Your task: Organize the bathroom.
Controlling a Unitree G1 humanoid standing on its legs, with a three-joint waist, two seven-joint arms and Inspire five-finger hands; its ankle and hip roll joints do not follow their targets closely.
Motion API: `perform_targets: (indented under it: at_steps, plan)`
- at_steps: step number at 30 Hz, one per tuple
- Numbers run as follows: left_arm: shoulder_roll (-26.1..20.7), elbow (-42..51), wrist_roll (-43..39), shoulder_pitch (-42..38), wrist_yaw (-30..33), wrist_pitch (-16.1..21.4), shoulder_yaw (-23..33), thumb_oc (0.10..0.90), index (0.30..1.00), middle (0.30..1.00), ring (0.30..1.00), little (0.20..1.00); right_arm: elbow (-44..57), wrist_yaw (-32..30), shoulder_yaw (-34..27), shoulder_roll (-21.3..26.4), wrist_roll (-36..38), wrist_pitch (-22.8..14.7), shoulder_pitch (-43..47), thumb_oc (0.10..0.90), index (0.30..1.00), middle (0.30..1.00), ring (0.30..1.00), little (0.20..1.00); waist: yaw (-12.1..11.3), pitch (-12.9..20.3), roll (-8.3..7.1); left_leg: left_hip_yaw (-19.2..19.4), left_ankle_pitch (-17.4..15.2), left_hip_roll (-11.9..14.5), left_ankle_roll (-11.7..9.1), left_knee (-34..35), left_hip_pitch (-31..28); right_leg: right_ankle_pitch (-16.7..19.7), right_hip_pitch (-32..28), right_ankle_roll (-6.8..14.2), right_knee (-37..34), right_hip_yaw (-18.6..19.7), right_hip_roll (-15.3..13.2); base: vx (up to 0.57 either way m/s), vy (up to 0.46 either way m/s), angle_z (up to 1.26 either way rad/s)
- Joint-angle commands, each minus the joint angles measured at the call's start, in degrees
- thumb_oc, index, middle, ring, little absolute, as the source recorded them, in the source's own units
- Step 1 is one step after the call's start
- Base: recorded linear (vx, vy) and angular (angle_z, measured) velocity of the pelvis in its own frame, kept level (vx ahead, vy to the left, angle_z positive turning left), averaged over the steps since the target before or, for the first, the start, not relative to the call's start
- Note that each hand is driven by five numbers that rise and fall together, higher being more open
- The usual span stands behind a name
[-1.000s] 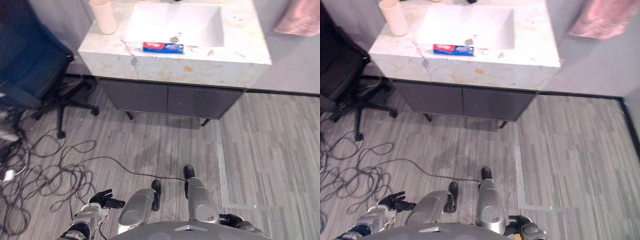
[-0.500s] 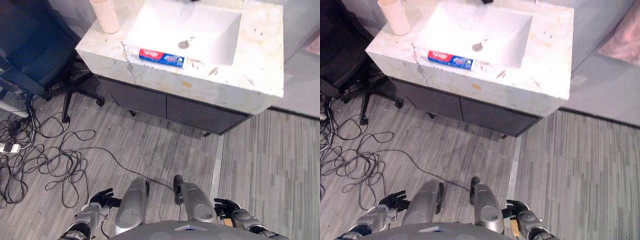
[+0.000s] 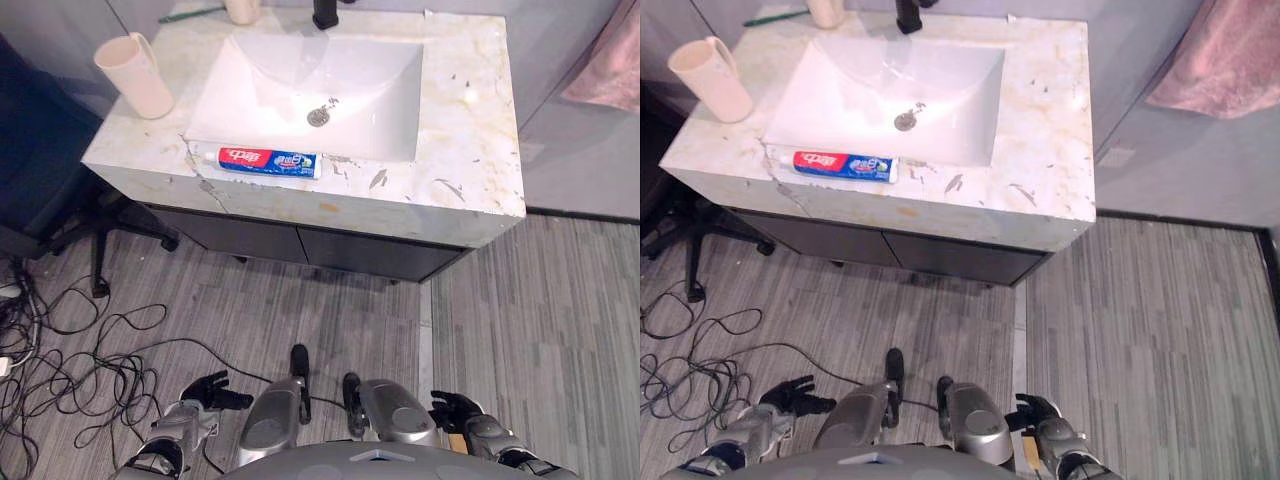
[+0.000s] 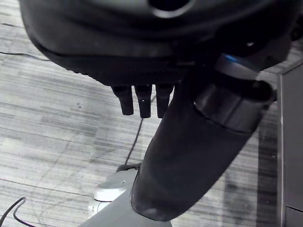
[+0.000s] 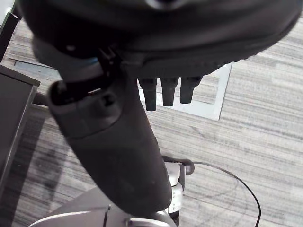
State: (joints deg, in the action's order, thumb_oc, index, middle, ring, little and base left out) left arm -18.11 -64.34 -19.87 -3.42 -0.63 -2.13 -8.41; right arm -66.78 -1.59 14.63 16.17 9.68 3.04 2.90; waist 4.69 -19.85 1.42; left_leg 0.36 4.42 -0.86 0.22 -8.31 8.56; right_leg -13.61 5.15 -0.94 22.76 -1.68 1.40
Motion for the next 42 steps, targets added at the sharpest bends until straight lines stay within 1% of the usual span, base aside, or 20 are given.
perform_targets:
  at_steps: [1, 7, 12, 14, 16, 17, 19, 21, 24, 26, 30, 32, 33, 35, 36, 37, 38, 39, 41, 42]
  plan:
    - [-1.99, 2.14, 0.16, 3.73, 1.81, 0.6, 0.87, 0.8, 0.9, 0.9, 0.9, 0.9, 3.0, -0.74, 0.25, 3.32, -0.01, 0.69, -6.05, 0.8, 0.9, 0.9, 0.9, 0.9, -0.29, 0.04, 2.31, -2.88, -6.0, 3.82, -1.99, -8.18, 3.42, 0.5, 1.03, 3.15, 0.11, 0.39, -6.96, 0.11, 0.026, -0.13]
    - [-1.91, 2.94, 0.65, 5.82, 1.68, 0.66, 2.14, 0.8, 0.9, 0.9, 0.9, 0.9, 2.8, -0.78, -1.29, 4.65, -0.96, -0.31, -7.7, 0.8, 0.9, 0.9, 0.9, 0.9, -0.5, -0.05, 2.24, -2.84, -6.57, 3.7, -1.85, -8.44, 3.64, 1.44, 0.48, 3.41, -2.3, 0.25, -7.72, 0.06, 0.036, -0.09]
    - [-1.66, 2.69, -0.61, 6.51, 1.62, 1.34, 3.08, 0.8, 0.9, 0.9, 0.9, 0.9, 2.34, -1.59, -1.93, 4.89, -2.75, -0.99, -7.31, 0.8, 0.9, 0.9, 0.9, 0.9, -1.16, 0.55, 2.14, -2.68, -7.06, 2.89, -1.8, -6.72, 2.7, 2.58, -1.09, 4.65, -5.09, -0.63, -9.0, 0.05, 0.078, -0.16]
    - [-1.86, 3.42, -1.25, 7.29, 1.96, 0.73, 4.14, 0.8, 0.9, 0.9, 0.9, 0.9, 2.07, -1.92, -2.07, 4.8, -4.27, -1.26, -6.91, 0.8, 0.9, 0.9, 0.9, 0.9, -2.57, 1.46, 1.62, -2.38, -7.8, 1.94, -0.65, -4.81, 0.55, 4.6, -1.6, 6.82, -5.47, -2.8, -11.56, 0.08, 0.089, -0.35]
    - [-2.02, 3.8, -1.33, 8.16, 2.3, 0.62, 5.02, 0.8, 0.9, 0.9, 0.9, 0.9, 2.29, -1.11, -1.99, 4.92, -6.2, -0.8, -6.08, 0.8, 0.9, 0.9, 0.9, 0.9, -2.98, 1.32, 2.11, -1.01, -7.93, 2.45, 0.48, -3.33, -1.47, 7.05, 3.05, 7.75, 4.07, -3.13, -11.95, 0.05, 0.051, -0.48]
    - [-2.05, 3.95, -1.96, 8.46, 2.7, 0.92, 5.24, 0.8, 0.9, 0.9, 0.9, 0.9, 2.45, -0.34, -1.86, 4.99, -7.3, -0.33, -5.48, 0.8, 0.9, 0.9, 0.9, 0.9, -2.84, 1.17, 1.57, -0.02, -8.28, 2.39, 0.68, -3.39, -2.08, 11.27, 5.44, 8.44, 2.83, -2.02, -12.53, 0.04, -0.058, -0.73]
    - [-2.84, 4.83, -3.07, 7.28, 3.0, 1.03, 4.96, 0.8, 0.9, 0.9, 0.9, 0.9, 2.44, -0.12, -0.97, 4.82, -7.43, -0.2, -4.06, 0.8, 0.9, 0.9, 0.9, 0.9, -2.65, 0.46, 1.04, 0.66, -9.38, 3.01, 0.2, -4.17, -1.98, 12.3, 6.45, 9.1, -6.25, -1.21, -13.62, 0.0, -0.142, -0.57]
    - [-4.09, 5.46, -4.48, 6.38, 3.84, 1.18, 4.51, 0.8, 0.9, 0.9, 0.9, 0.9, 2.74, 0.61, -0.39, 4.75, -6.56, 0.51, -2.98, 0.8, 0.9, 0.9, 0.9, 0.9, -2.84, 0.57, 0.26, 1.03, -9.5, 3.67, 0.07, -4.87, -0.97, 11.87, 4.85, 8.64, -10.44, -2.75, -12.8, -0.01, -0.197, -0.21]
    - [-4.07, 6.06, -7.23, 6.04, 4.21, 1.81, 4.84, 0.8, 0.9, 0.9, 0.9, 0.9, 2.97, 0.36, 0.29, 5.0, -5.49, 0.38, -3.49, 0.8, 0.9, 0.9, 0.9, 0.9, -2.71, 1.23, 0.27, 0.49, -7.81, 4.09, -0.73, -4.12, -0.7, 10.88, 2.77, 7.61, -11.57, -3.8, -10.83, 0.02, -0.138, 0.3]
    - [-3.79, 5.63, -6.36, 6.21, 3.7, 2.17, 5.21, 0.8, 0.9, 0.9, 0.9, 0.9, 2.94, 0.25, -0.38, 5.39, -4.82, 0.06, -4.22, 0.8, 0.9, 0.9, 0.9, 0.9, -2.67, 1.55, 0.32, 0.24, -7.2, 4.27, -1.14, -3.65, -1.09, 10.68, 1.52, 7.0, -12.41, -4.43, -10.67, 0.06, -0.053, 0.49]
    - [-2.8, 6.0, -10.83, 6.83, 4.2, 3.11, 7.32, 0.8, 0.9, 0.9, 0.9, 0.9, 2.71, -0.03, -1.3, 5.87, -4.82, -0.32, -4.91, 0.8, 0.9, 0.9, 0.9, 0.9, -2.84, 2.78, 0.82, 0.47, -6.96, 4.58, -1.79, -2.03, -2.93, 10.66, -0.49, 6.8, -14.1, -5.46, -11.12, 0.07, -0.003, 0.33]
    - [-2.59, 7.35, -16.86, 7.44, 6.02, 6.8, 10.25, 0.8, 0.9, 0.9, 0.9, 0.9, 2.75, 0.16, -1.86, 5.95, -4.78, -0.35, -5.45, 0.8, 0.9, 0.9, 0.9, 0.9, -2.99, 3.43, 1.14, 0.4, -6.94, 4.66, -2.01, -1.39, -3.65, 10.22, -1.19, 6.76, -14.15, -5.78, -11.3, 0.06, 0.014, 0.0]
    - [-2.76, 8.45, -17.18, 7.62, 7.23, 7.38, 11.66, 0.8, 0.9, 0.9, 0.9, 0.9, 2.73, 0.3, -2.06, 5.93, -4.77, -0.29, -5.73, 0.8, 0.9, 0.9, 0.9, 0.9, -3.07, 3.66, 1.23, 0.52, -6.91, 4.76, -2.09, -1.19, -3.92, 10.04, -1.45, 6.75, -14.15, -5.92, -11.31, 0.06, 0.009, 0.03]
    - [-4.55, 13.44, -17.49, 7.72, 15.01, 12.79, 15.95, 0.8, 0.9, 0.9, 0.9, 0.9, 2.94, 0.57, -2.25, 5.72, -4.58, 0.25, -6.64, 0.8, 0.9, 0.9, 0.9, 0.9, -3.53, 4.32, 1.31, 0.55, -6.71, 5.04, -2.33, -0.76, -4.33, 9.76, -2.03, 6.79, -14.34, -6.44, -11.55, 0.03, 0.003, 0.08]
    - [-4.99, 14.57, -16.71, 7.74, 16.71, 13.65, 16.6, 0.8, 0.9, 0.9, 0.9, 0.9, 2.96, 0.56, -2.29, 5.65, -4.51, 0.27, -6.82, 0.8, 0.9, 0.9, 0.9, 0.9, -3.62, 4.4, 1.29, 0.5, -6.72, 5.05, -2.35, -0.78, -4.35, 9.74, -2.11, 6.81, -14.37, -6.51, -11.6, 0.01, -0.015, 0.13]
    - [-6.93, 18.08, -15.9, 7.39, 22.49, 16.4, 19.35, 0.8, 0.9, 0.9, 0.9, 0.9, 2.67, 0.57, -2.19, 5.32, -4.28, 0.11, -7.36, 0.8, 0.9, 0.9, 0.9, 0.9, -4.02, 4.73, 1.25, 0.35, -6.71, 5.15, -2.43, -0.83, -4.33, 9.71, -2.26, 6.85, -14.38, -6.77, -11.81, 0.01, -0.02, 0.12]
    - [-7.66, 19.3, -15.36, 7.07, 24.45, 16.99, 20.6, 0.8, 0.9, 0.9, 0.9, 0.9, 2.49, 0.5, -2.03, 5.09, -4.07, 0.04, -7.52, 0.8, 0.9, 0.9, 0.9, 0.9, -4.18, 4.86, 1.21, 0.33, -6.72, 5.2, -2.45, -0.82, -4.35, 9.69, -2.37, 6.88, -14.44, -6.95, -11.87, 0.01, -0.043, 0.11]
    - [-8.96, 21.46, -14.22, 6.62, 29.44, 19.31, 22.76, 0.8, 0.9, 0.9, 0.9, 0.9, 2.15, 0.34, -1.74, 4.63, -3.74, -0.06, -7.8, 0.8, 0.9, 0.9, 0.9, 0.9, -4.49, 5.13, 1.11, 0.3, -6.72, 5.34, -2.51, -0.8, -4.39, 9.66, -2.64, 6.92, -14.59, -7.33, -11.99, 0.02, -0.07, 0.09]
    - [-11.08, 28.4, -9.71, 6.12, 38.02, 20.66, 27.6, 0.8, 0.9, 0.9, 0.9, 0.9, 1.44, 0.03, -1.25, 3.42, -2.84, -0.37, -8.43, 0.8, 0.9, 0.9, 0.9, 0.9, -5.33, 5.88, 0.64, 0.07, -6.71, 5.69, -2.78, -0.79, -4.45, 9.71, -3.46, 6.94, -15.24, -8.2, -12.14, 0.04, -0.121, 0.21]
    - [-12.77, 34.93, -4.83, 5.82, 43.78, 20.25, 30.28, 0.8, 0.9, 0.9, 0.9, 0.9, 1.21, -0.25, -0.81, 2.52, -2.25, -0.2, -8.8, 0.8, 0.9, 0.9, 0.9, 0.9, -6.03, 6.48, 0.23, -0.21, -6.67, 6.03, -2.99, -0.59, -4.59, 9.83, -4.08, 7.01, -15.84, -8.86, -12.16, 0.05, -0.118, 0.35]
